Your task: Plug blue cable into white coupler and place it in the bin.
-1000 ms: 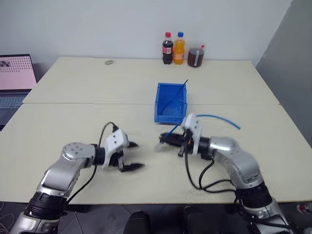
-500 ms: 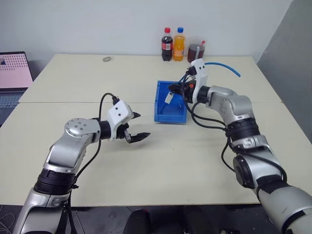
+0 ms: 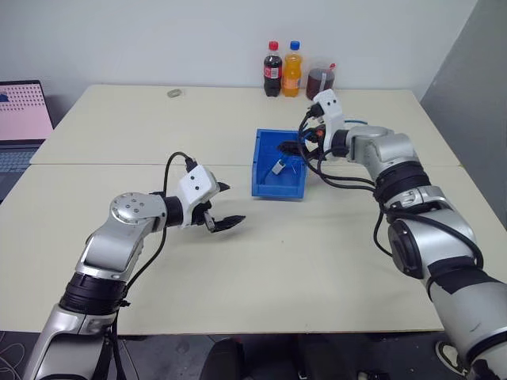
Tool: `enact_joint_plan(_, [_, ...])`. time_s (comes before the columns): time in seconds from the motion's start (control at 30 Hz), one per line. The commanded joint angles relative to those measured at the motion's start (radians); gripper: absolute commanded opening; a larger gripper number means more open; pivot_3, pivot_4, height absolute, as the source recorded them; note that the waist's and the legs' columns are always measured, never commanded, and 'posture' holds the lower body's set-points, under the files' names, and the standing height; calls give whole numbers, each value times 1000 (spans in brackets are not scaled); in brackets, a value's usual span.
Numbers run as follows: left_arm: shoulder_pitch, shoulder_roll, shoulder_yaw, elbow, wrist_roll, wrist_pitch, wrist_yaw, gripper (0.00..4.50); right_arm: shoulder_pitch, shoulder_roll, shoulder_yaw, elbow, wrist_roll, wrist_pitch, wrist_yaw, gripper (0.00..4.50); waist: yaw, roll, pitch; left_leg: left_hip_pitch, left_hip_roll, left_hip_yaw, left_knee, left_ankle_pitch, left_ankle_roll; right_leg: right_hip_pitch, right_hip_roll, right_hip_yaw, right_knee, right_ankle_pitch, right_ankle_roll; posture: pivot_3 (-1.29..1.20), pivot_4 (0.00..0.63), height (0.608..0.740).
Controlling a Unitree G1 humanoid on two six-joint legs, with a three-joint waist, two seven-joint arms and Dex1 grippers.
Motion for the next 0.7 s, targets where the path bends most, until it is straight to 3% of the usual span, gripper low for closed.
enact_joint_plan(0.03, [-29, 8, 81, 39, -24, -2, 31, 4500, 93, -113, 71, -256, -28, 18, 157, 4478, 5, 0, 0, 0, 0, 0, 0, 0, 0, 0, 0, -1, -1, 0, 0, 0, 150, 740])
enact_joint_plan(0.17, [-35, 37, 120, 81, -26, -2, 38, 4500, 244, -231, 101, -516, -16, 64, 251, 4478, 17, 0, 0, -1, 0, -1, 0, 0, 0, 1, 0, -1, -2, 0, 0, 0, 150, 740])
enact_joint_plan(0.37, [-88, 107, 161, 165, 1, -23, 47, 4500, 502, -468, 9, -869, 84, 207, 347, 4478, 21, 1, 1, 0, 0, -1, 1, 0, 0, 1, 0, -3, 0, 0, 0, 0, 150, 740])
enact_joint_plan(0.7, [-163, 119, 158, 209, -17, 5, 21, 4500, 525, -516, -85, -945, 185, 305, 302, 4478, 14, 1, 1, 2, -1, 0, 3, 0, 1, 2, 2, -3, 0, 1, 3, 0, 150, 740])
